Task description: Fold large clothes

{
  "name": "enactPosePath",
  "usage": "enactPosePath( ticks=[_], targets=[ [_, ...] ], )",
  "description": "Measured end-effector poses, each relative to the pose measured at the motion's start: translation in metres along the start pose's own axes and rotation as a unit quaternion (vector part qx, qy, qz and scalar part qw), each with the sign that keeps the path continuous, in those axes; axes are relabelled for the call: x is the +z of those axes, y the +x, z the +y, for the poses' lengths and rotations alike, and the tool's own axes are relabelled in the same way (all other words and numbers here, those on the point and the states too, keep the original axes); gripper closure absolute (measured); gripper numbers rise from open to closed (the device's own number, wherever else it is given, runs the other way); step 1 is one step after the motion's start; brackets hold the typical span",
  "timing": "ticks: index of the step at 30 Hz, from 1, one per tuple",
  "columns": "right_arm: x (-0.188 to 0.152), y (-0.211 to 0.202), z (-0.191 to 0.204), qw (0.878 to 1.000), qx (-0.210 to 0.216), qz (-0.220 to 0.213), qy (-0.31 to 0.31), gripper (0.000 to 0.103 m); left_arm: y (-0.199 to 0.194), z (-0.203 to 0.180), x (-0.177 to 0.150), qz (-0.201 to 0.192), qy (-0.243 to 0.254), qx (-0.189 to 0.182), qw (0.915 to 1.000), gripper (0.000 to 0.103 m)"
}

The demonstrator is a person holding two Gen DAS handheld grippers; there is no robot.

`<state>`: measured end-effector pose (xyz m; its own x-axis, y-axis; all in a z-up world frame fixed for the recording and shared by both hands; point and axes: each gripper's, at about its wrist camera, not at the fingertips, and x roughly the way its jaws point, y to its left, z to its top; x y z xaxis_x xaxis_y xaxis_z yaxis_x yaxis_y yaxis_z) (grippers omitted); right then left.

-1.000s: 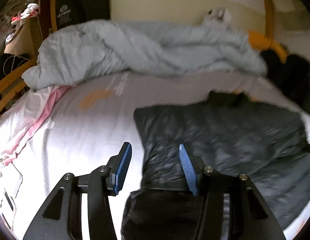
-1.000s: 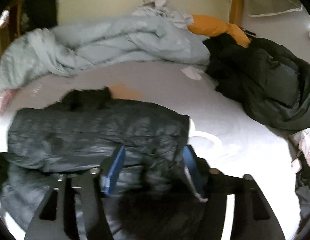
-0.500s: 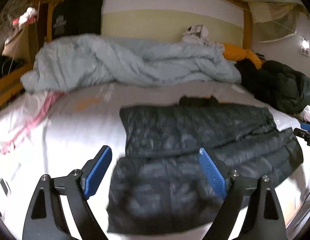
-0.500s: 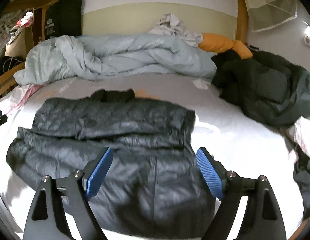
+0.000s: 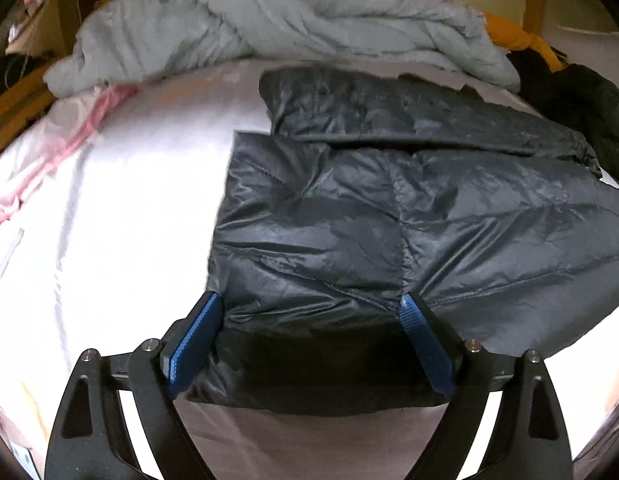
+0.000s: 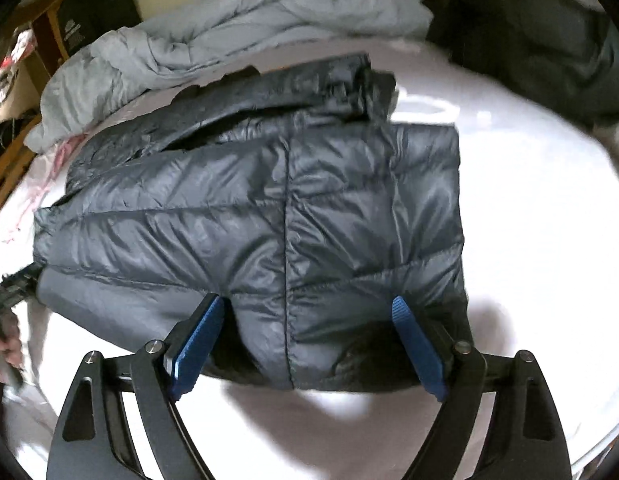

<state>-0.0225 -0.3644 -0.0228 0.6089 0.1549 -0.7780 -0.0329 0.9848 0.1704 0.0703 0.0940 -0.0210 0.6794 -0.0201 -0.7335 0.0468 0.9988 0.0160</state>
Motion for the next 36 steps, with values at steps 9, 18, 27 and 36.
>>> enactPosePath(
  ticks=[9,18,27,36],
  targets=[
    [0.042,-0.022,-0.040,0.993,-0.073,-0.091,0.037,0.016,-0.011,0.044,0.046,-0.064,-0.058,0.006,0.9962,0.014],
    [0.055,0.013,-0.047,0.998,-0.036,-0.050,0.023,0.091,0.026,0.055,0.053,-0.005,-0.105,-0.105,0.9889,0.092],
    [0.056,-0.056,-0.013,0.979,-0.060,-0.192,-0.025,0.095,-0.064,0.054,0.065,-0.181,-0.082,-0.129,0.9717,0.099],
    [0.079,-0.003,-0.019,0.989,-0.090,-0.117,-0.007,0.095,0.003,0.037,0.084,-0.080,-0.048,-0.015,0.9955,0.098]
  ],
)
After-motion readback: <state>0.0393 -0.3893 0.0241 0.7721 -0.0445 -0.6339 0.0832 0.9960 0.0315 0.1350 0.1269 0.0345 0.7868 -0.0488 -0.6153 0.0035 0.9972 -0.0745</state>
